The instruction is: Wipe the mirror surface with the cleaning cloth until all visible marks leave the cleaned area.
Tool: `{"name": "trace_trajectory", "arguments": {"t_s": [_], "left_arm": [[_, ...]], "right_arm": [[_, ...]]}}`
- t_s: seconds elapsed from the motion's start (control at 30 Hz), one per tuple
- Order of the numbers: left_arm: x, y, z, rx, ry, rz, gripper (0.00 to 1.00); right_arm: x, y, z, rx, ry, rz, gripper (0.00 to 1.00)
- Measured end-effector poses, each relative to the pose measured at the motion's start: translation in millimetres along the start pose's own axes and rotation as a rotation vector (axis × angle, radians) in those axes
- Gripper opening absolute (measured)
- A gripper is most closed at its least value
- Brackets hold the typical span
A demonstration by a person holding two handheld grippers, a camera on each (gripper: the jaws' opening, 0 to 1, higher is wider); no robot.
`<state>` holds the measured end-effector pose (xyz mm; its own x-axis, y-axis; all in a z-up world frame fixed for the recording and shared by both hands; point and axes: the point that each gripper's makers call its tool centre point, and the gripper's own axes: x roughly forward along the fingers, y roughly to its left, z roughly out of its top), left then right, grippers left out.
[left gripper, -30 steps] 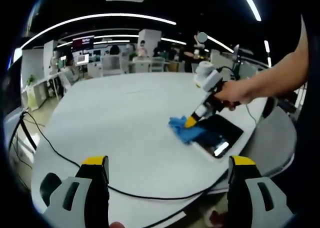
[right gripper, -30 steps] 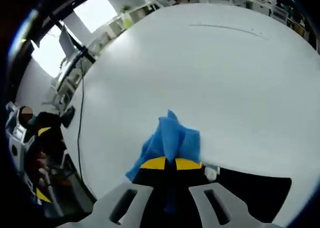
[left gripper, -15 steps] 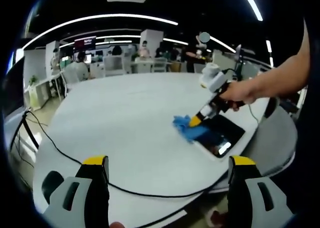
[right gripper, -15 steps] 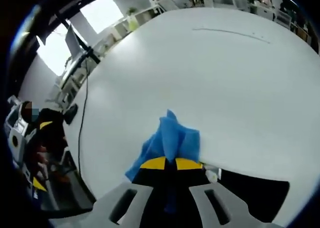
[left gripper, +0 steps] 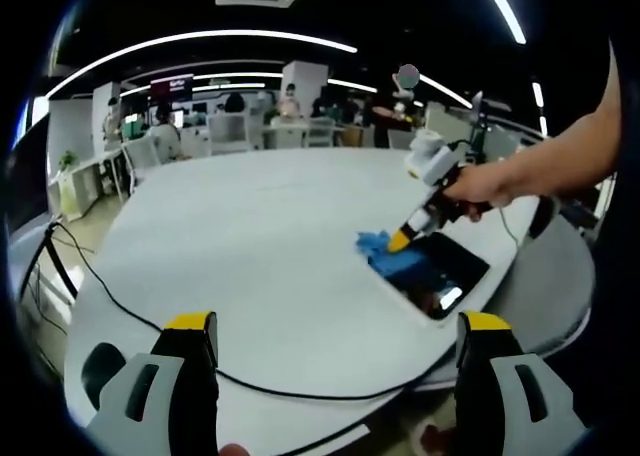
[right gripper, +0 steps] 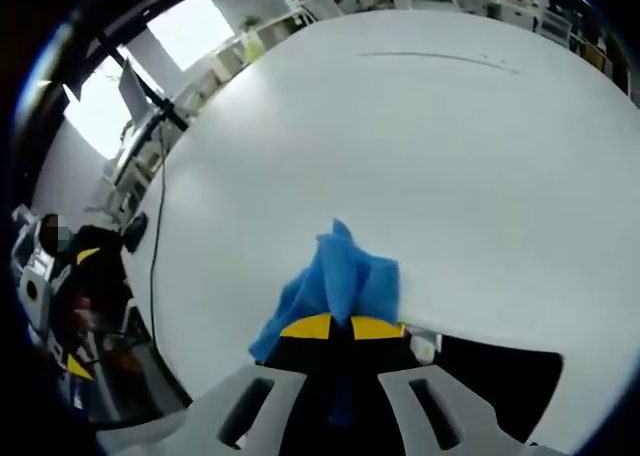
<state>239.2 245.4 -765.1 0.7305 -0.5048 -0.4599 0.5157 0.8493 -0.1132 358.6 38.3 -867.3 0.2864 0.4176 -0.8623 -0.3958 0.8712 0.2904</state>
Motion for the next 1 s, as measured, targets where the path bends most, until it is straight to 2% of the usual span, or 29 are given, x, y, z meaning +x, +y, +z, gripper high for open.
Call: {"name": "trace_trajectory", "arguments": {"t_s": [0.33,0.57,1.0], "left_arm": [[1,-1.8,1.4,0.001,-0.004,-0.002,1.0],[1,-4.3,0.3,0.005,-0.001,-0.008,1.0],[3,-9.3,0.8,0.014,0.001,-0.021,1.0]], "right_arm": [[0,-2,-0.2,-0.007,0.005,-0.021,0.0],[0,-2,0.0,-0.031,-0.022,-0.049,0.0],[-10,9,-26.7,-0.04,-0.047,-0.056,0.0]]}}
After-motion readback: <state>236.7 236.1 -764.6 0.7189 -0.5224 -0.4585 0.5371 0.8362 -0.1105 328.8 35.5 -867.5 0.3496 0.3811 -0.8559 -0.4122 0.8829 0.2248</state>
